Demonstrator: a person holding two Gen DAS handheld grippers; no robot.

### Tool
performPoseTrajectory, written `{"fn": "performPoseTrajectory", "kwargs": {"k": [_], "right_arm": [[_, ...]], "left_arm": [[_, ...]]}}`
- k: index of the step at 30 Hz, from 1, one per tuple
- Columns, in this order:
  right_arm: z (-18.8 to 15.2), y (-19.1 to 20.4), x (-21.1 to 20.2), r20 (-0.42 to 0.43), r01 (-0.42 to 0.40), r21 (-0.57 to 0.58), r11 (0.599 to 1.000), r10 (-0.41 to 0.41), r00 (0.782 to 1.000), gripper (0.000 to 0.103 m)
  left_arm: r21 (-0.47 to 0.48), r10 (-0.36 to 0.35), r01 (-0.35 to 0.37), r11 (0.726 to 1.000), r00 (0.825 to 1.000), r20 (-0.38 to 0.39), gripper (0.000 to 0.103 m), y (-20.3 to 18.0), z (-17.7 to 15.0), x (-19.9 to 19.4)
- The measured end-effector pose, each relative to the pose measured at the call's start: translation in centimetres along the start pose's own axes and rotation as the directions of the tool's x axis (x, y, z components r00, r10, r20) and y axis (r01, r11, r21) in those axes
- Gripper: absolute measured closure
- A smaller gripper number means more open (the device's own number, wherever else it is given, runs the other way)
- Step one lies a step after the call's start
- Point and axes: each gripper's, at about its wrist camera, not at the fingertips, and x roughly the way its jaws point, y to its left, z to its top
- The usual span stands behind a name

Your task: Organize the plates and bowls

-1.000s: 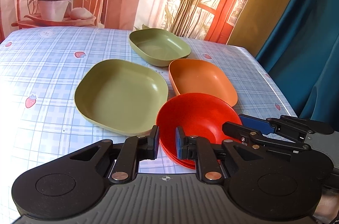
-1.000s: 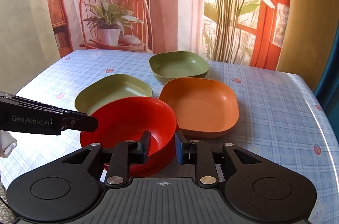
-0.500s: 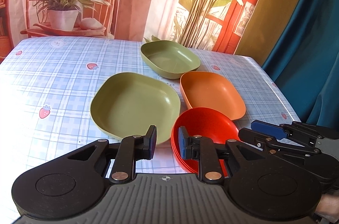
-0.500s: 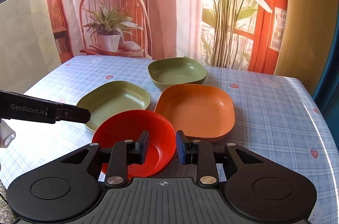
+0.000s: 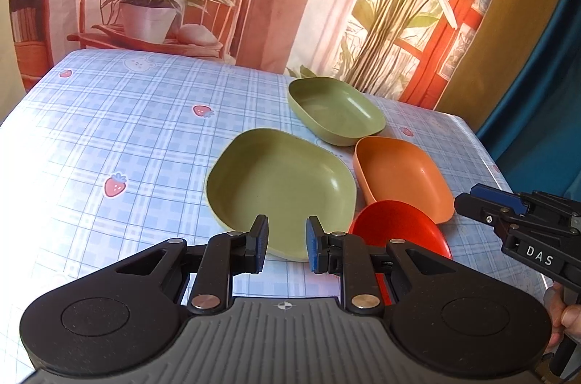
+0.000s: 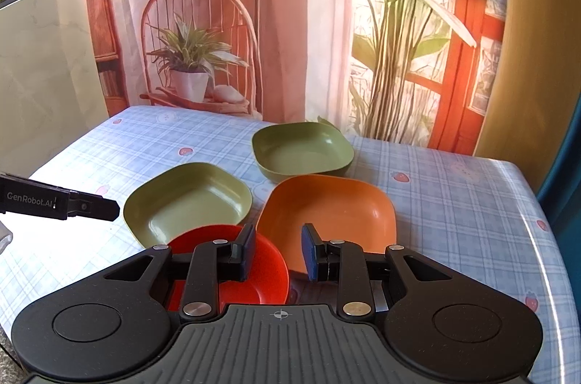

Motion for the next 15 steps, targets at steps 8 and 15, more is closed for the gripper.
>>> {"fn": "performPoseTrajectory", "kwargs": {"k": [8,15], "right_arm": [[3.2,0.4,2.6,0.005,-0.060,-0.077,0.995,0.061,0.998,0.077],[4.8,0.7,6.4,-0.044,-0.112,-0.106,0.988,0.108,0.993,0.077]], "left_arm": [[-0.069,0.033,-0.035,0.997,0.999,-0.027,0.080,1.5,0.1,0.8],[-0.136,0.039,-0.048,0.990,0.997,-0.067,0.080,2.7,-0.1,1.8]]}}
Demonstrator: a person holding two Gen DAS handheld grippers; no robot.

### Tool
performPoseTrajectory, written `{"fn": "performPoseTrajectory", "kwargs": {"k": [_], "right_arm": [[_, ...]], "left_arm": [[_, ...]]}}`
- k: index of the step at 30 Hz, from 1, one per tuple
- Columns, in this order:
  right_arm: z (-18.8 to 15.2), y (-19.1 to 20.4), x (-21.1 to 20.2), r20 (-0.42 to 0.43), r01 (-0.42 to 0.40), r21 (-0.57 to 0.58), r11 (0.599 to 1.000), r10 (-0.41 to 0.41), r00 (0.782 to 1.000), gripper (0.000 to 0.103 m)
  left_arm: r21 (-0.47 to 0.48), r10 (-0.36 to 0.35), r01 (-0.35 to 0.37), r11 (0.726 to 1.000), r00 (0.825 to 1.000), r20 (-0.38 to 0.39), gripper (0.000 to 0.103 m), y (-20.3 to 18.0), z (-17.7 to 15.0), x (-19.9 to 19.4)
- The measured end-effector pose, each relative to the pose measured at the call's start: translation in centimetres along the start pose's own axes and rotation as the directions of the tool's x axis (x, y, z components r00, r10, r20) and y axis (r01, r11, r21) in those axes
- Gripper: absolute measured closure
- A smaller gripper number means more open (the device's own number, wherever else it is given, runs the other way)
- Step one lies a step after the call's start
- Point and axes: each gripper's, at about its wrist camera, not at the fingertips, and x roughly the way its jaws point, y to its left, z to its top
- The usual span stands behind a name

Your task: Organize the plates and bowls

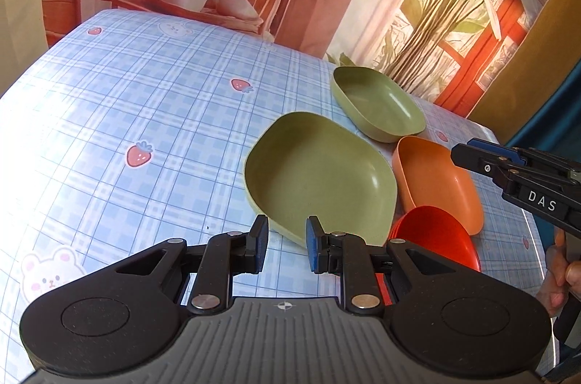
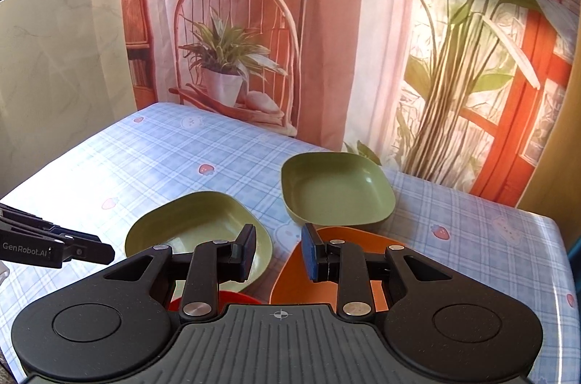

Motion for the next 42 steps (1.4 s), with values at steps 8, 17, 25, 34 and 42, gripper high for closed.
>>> {"fn": "performPoseTrajectory", "kwargs": {"k": [8,17,25,34,42], "right_arm": [[0.5,-0.2,4.6,-0.086,-0.052,0.024,0.998,0.054,0.995,0.078],[0.6,-0.3,8.6,-0.195,-0.086,0.036,0.996,0.092,0.976,0.086],[-0.1,-0.6,10.5,-0.261,-0.089,0.071,0.994,0.104,0.960,0.086],[-0.1,-0.7,10.0,-0.239,-0.108,0.124,0.986,0.136,0.961,0.089],[1.0,-1.3,7.9,-0.170,-0.112,0.146,0.983,0.136,0.976,0.089]], "left_arm": [[-0.047,-0.007,0.005,0.999,0.999,-0.034,0.080,0.6,0.0,2.1],[-0.087,-0.008,0.005,0.996,0.999,-0.038,0.080,1.5,0.6,3.6],[-0.087,-0.018,0.016,0.996,0.999,-0.030,0.080,1.5,0.4,3.9],[-0.070,0.011,-0.013,0.997,1.000,-0.025,0.080,1.4,0.9,3.9],[-0.015,0.018,-0.017,1.000,0.998,0.066,0.080,0.7,3.7,2.1]]}}
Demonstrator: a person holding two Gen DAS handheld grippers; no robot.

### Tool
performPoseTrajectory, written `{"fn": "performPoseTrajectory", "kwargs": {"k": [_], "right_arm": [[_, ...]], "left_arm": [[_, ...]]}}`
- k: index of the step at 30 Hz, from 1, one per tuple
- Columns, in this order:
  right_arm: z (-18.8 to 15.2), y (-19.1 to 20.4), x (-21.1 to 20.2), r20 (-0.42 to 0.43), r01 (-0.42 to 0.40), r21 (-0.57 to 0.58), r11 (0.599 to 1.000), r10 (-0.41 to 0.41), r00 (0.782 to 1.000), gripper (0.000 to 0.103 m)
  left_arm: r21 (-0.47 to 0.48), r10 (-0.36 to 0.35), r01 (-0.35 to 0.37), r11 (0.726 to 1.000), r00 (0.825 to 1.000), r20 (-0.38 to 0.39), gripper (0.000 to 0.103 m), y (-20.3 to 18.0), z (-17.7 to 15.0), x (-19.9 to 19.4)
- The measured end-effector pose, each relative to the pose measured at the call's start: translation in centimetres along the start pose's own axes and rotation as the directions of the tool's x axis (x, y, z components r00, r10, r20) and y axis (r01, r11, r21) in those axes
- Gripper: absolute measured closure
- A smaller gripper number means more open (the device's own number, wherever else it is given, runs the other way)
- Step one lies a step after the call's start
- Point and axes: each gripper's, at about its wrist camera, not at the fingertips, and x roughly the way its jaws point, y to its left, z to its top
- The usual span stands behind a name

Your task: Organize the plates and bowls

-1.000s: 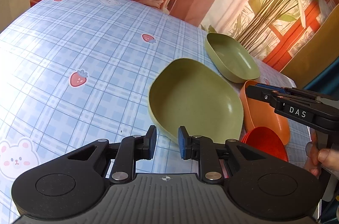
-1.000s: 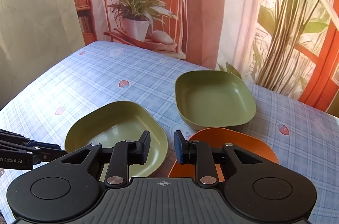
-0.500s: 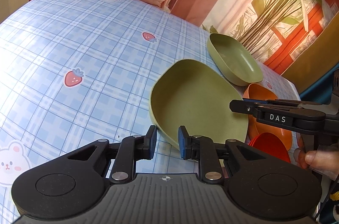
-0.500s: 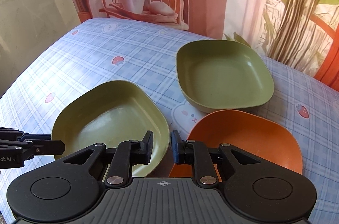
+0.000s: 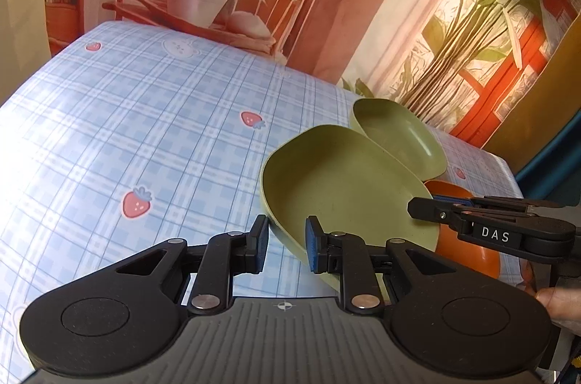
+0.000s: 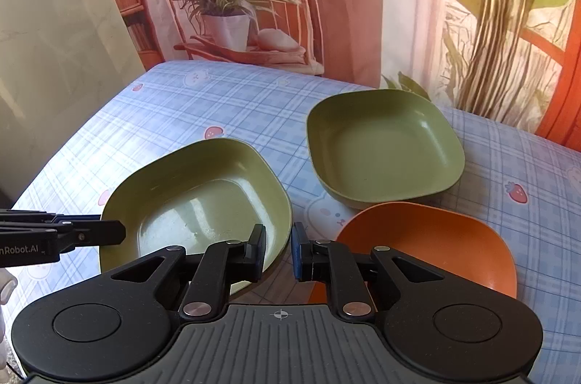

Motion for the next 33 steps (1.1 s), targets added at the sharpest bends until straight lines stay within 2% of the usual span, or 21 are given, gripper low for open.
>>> {"fn": "performPoseTrajectory", "kwargs": {"k": [6,13,22,29,33], "right_arm": [[0.1,-1.3,-2.7,0.071,0.006,0.042,0.999,-0.009,0.997,0.089],[-1.1,-4.7,-5.8,0.141,0.049,0.122,0.991,-0.066,0.988,0.089],[-4.6,-9.1,-8.8,0.173,0.132,0.219,0.967,-0.171,0.970,0.089],[-7.9,-10.9,-9.7,0.172,0.155,0.284,0.946,-0.209,0.963,0.089],[-9.1,-11.1,-9.5,0.164,0.166,0.284,0.944,-0.218,0.962,0.089]], "left_arm": [[0.053,-0.039,0.037,0.998,0.999,0.025,0.080,-1.8,2.2,-0.3],[0.166,-0.113,0.107,0.980,0.993,0.029,0.080,-6.3,4.4,0.9],[0.283,-0.182,0.185,0.941,0.983,-0.039,0.080,-11.9,4.3,4.7],[0.345,-0.173,0.200,0.917,0.979,-0.106,0.080,-14.4,2.8,7.2],[0.367,-0.153,0.188,0.911,0.981,-0.123,0.080,-14.9,2.3,8.2]]}}
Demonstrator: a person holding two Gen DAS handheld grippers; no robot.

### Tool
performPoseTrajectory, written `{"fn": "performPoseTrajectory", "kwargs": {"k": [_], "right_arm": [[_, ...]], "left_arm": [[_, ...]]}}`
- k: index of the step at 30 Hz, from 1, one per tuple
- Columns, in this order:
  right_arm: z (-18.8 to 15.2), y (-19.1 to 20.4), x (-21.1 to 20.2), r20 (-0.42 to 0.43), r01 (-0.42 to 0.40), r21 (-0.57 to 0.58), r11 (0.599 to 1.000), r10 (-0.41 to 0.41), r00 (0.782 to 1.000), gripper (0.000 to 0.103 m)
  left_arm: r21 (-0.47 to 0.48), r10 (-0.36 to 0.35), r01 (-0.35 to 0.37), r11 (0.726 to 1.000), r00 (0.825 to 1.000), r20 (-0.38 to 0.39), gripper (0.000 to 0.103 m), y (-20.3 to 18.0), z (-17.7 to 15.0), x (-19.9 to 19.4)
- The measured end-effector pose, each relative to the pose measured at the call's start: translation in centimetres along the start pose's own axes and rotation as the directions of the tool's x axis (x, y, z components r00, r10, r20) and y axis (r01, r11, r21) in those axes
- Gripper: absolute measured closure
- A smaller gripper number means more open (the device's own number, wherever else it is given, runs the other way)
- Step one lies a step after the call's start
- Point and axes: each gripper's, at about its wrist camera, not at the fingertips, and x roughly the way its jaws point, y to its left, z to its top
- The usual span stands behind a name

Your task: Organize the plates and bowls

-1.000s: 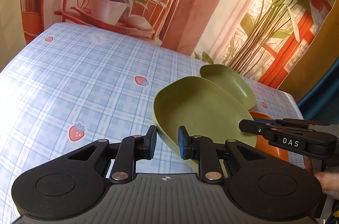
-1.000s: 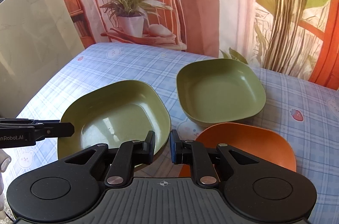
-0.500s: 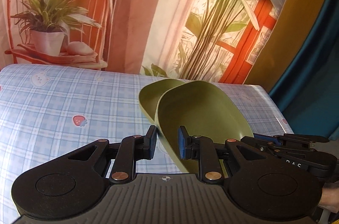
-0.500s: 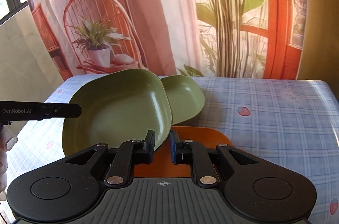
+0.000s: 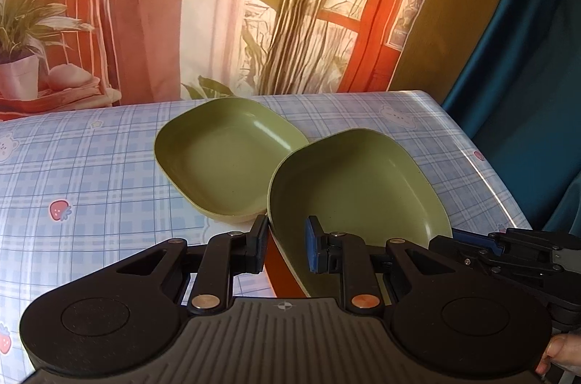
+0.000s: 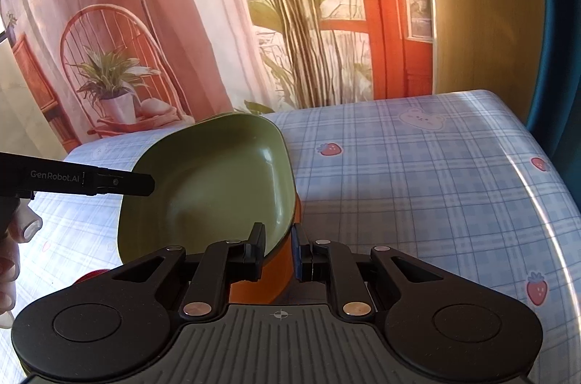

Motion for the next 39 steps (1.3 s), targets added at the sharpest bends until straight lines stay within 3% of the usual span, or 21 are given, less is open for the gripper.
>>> {"fn": "performPoseTrajectory", "kwargs": {"k": [23,39], "right_arm": [[-1.4,0.8,-0.2,-0.037,0.008,-0.021,1.000,-0.008,0.999,0.088],[0.3,0.9,-1.7,-0.019,0.039,-0.074,0.996,-0.041,0.999,0.084]], "left_arm": [[0.034,0.037,-0.035,0.999,0.998,-0.060,0.080,-0.1,-0.6,1.8],[0.005,0.040,-0.040,0.999,0.999,0.004,0.079,0.9,-0.2,-0.7]]}}
